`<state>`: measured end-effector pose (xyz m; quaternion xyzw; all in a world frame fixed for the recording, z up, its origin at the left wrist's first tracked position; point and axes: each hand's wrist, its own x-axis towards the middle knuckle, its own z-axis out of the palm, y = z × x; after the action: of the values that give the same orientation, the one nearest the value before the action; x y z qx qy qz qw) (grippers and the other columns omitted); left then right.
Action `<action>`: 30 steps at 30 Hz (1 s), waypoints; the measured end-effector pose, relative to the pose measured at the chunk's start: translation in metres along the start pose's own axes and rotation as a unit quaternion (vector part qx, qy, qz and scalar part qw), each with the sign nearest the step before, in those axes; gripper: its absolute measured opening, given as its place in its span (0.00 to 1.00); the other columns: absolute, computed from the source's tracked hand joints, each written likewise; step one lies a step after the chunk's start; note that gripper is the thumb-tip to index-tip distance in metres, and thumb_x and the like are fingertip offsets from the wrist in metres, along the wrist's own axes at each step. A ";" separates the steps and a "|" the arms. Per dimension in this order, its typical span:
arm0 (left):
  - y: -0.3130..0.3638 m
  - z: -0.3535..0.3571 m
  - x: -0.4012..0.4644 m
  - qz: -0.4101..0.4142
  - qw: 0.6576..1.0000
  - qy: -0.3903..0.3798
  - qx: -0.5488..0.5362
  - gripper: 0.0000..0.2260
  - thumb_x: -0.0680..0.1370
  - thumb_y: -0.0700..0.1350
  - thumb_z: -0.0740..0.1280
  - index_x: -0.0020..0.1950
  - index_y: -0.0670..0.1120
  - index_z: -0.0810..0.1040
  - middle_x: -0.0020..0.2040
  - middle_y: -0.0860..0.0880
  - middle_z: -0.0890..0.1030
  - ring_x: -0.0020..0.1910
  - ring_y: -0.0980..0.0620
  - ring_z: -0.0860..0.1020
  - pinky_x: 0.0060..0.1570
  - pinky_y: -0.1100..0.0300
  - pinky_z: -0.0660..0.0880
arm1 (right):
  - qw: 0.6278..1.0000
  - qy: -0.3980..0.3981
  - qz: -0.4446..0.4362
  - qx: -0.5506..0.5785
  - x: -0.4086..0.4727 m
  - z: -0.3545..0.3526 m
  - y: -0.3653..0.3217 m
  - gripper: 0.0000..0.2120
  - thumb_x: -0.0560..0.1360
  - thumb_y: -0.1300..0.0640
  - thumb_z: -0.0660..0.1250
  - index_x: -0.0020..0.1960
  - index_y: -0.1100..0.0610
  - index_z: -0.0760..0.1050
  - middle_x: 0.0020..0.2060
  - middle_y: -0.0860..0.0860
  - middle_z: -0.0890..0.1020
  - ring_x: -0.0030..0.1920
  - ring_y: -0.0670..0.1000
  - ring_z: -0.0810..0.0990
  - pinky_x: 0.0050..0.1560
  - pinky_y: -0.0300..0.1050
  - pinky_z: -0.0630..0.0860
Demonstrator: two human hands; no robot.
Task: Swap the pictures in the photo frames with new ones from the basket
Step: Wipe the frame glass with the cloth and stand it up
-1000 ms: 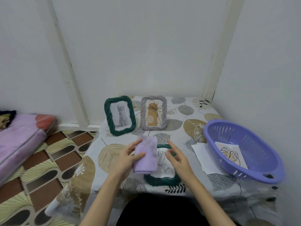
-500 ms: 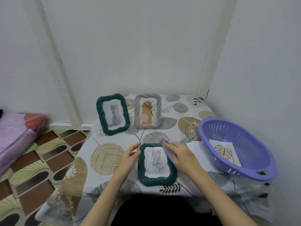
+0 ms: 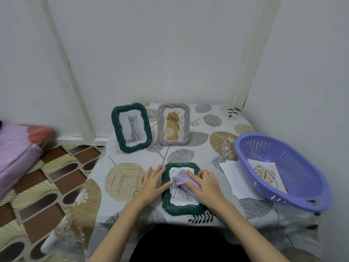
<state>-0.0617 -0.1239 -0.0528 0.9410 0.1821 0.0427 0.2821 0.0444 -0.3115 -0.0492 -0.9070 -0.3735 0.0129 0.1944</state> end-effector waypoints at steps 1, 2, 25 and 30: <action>-0.002 -0.001 0.002 0.000 1.000 -0.008 0.013 0.30 0.76 0.63 0.58 0.76 0.57 0.52 0.77 0.56 0.49 0.76 0.52 0.43 0.73 0.49 0.43 | 1.000 0.003 -0.010 -0.017 0.000 0.001 0.000 0.27 0.76 0.37 0.52 0.72 0.45 0.60 0.48 0.47 0.64 0.50 0.48 0.62 0.52 0.43 0.63; -0.004 -0.003 0.003 0.003 1.000 -0.021 0.023 0.33 0.75 0.64 0.58 0.76 0.56 0.50 0.78 0.57 0.47 0.76 0.52 0.41 0.73 0.48 0.41 | 0.999 0.006 -0.018 -0.032 0.000 0.002 -0.001 0.26 0.77 0.37 0.51 0.72 0.45 0.60 0.47 0.46 0.63 0.49 0.48 0.61 0.51 0.43 0.62; -0.010 -0.012 0.006 0.070 0.984 -0.154 0.056 0.59 0.59 0.70 0.71 0.76 0.53 0.38 0.77 0.56 0.39 0.74 0.57 0.35 0.72 0.49 0.30 | 0.993 0.029 -0.064 -0.090 0.006 -0.004 -0.006 0.19 0.78 0.47 0.57 0.67 0.50 0.68 0.57 0.53 0.71 0.51 0.53 0.66 0.46 0.44 0.62; -0.009 -0.013 0.006 0.070 0.983 -0.159 0.060 0.58 0.59 0.70 0.70 0.76 0.53 0.37 0.77 0.56 0.39 0.74 0.57 0.35 0.72 0.48 0.31 | 0.997 0.025 -0.054 -0.043 0.039 0.007 -0.036 0.18 0.80 0.49 0.54 0.67 0.52 0.68 0.62 0.50 0.70 0.55 0.53 0.65 0.57 0.46 0.64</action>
<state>-0.0618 -0.1078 -0.0469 0.9614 0.0712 -0.0989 0.2468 0.0466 -0.2595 -0.0380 -0.8929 -0.4175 -0.0362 0.1645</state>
